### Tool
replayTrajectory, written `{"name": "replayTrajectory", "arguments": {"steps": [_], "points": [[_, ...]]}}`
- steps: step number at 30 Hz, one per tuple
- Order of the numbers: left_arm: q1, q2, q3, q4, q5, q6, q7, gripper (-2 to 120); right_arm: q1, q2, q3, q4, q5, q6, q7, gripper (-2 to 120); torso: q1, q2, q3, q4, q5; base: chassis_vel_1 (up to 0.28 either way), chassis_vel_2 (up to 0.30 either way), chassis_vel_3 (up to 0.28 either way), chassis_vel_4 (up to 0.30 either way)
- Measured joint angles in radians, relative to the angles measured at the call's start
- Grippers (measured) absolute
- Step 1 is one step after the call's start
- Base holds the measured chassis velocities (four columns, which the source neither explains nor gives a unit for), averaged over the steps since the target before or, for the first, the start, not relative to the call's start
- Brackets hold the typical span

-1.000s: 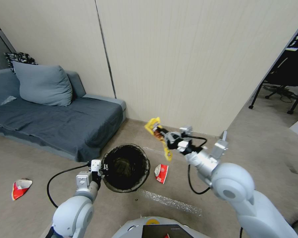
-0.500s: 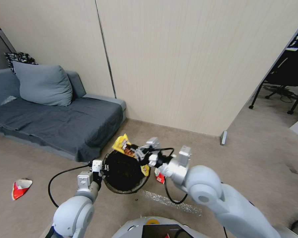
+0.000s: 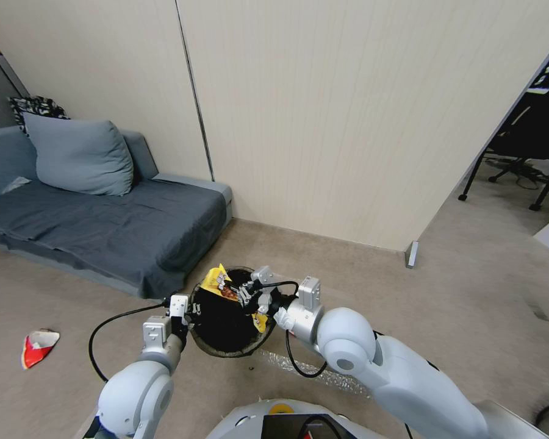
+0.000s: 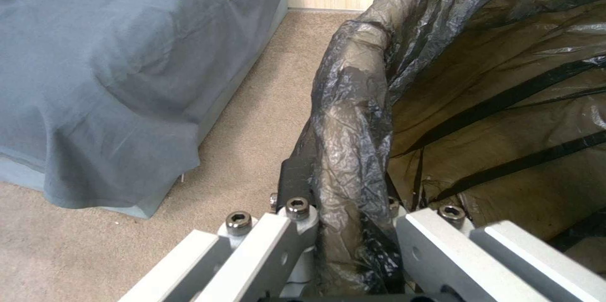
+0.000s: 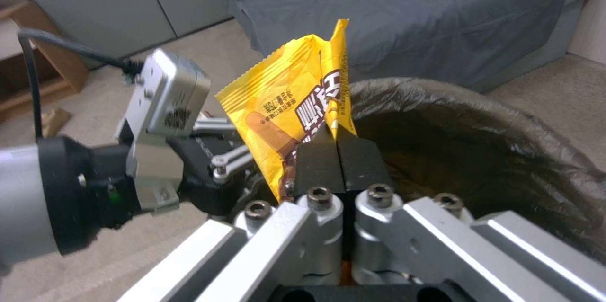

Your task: Pick up the trash bin, then pick up the garbage from the floor and place it into the trash bin.

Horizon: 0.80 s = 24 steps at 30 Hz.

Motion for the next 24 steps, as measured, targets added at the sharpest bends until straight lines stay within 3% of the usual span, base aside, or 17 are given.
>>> {"name": "replayTrajectory", "arguments": {"steps": [7, 12, 18, 24], "points": [[0.0, -0.005, 0.002, 0.003, 0.001, 0.0, 0.005, 1, 0.002, 0.007, -0.015, -0.007, -0.031, 0.0, 0.012, 37, 0.0, 0.0, 0.0, 0.0, 0.0, 0.0, 0.0, 0.0, 0.0], [0.0, -0.005, 0.003, 0.004, 0.001, 0.0, 0.006, 1, 0.01, 0.017, -0.015, -0.009, -0.025, 0.001, 0.02, 48, 0.0, 0.0, 0.0, 0.0, 0.0, 0.0, 0.0, 0.0, 0.0], [-0.004, -0.006, 0.008, 0.01, 0.003, 0.0, 0.008, 1, 0.03, 0.014, -0.016, -0.003, -0.023, 0.004, 0.02, 74, 0.0, 0.0, 0.0, -0.0001, 0.0, 0.0, 0.0, 0.0, 0.0], [-0.009, -0.009, 0.01, 0.017, 0.005, -0.001, 0.013, 1, 0.086, 0.008, 0.016, 0.033, 0.04, 0.004, 0.028, 95, 0.0, 0.0, 0.0, 0.0, 0.0, 0.0, 0.0, 0.0, 0.0]]}}
